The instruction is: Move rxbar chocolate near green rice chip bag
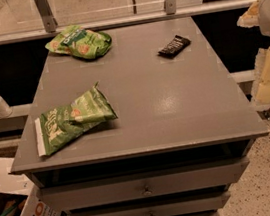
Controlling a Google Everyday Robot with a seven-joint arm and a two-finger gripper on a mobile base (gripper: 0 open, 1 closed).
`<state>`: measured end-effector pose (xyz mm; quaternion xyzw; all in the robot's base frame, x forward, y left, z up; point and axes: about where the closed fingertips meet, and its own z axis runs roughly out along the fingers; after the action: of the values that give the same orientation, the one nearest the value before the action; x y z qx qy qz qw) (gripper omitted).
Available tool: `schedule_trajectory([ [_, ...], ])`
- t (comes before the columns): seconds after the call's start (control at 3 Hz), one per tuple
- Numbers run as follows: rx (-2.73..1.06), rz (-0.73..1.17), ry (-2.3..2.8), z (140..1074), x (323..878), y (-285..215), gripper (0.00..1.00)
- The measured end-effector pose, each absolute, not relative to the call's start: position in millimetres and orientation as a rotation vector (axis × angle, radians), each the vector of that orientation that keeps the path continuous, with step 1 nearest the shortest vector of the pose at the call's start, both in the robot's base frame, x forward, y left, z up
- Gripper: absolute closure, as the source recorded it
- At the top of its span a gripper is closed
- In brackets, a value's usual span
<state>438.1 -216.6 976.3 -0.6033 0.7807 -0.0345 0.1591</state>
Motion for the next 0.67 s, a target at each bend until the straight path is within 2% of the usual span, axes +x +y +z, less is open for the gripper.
schedule_trajectory([
  [0.33, -1.710, -0.098, 2.229, 972.1, 437.9, -213.9, 0.00],
  [0.67, -1.624, 0.002, 2.244, 941.0, 449.8, -206.7, 0.00],
])
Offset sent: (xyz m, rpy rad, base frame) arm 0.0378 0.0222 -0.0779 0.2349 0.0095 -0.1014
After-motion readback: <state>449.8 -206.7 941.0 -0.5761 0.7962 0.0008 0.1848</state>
